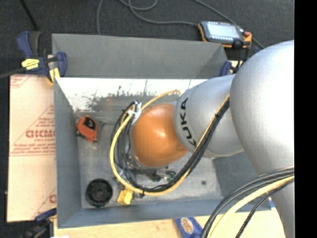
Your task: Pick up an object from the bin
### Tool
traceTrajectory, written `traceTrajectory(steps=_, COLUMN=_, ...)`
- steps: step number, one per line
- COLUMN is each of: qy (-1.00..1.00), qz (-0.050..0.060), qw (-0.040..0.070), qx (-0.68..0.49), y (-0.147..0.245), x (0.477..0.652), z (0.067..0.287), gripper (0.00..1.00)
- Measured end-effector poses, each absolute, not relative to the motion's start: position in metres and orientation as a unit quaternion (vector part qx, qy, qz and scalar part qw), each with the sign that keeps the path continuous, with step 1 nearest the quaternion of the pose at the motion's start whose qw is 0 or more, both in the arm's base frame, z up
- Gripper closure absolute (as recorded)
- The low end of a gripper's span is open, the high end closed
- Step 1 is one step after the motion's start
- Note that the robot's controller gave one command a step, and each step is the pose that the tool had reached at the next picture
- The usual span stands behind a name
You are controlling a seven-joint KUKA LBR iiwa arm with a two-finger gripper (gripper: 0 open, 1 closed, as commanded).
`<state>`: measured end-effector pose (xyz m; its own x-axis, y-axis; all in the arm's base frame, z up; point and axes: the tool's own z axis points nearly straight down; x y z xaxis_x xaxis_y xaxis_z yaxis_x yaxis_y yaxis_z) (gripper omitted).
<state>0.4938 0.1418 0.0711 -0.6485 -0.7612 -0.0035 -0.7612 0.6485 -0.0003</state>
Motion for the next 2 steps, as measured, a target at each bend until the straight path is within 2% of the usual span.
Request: traceTrajectory(steps=2, qy=0.908, qz=0.001, qw=-0.001, qx=-0.419, y=0.1411, x=0.4925, z=0.0804, gripper=1.00)
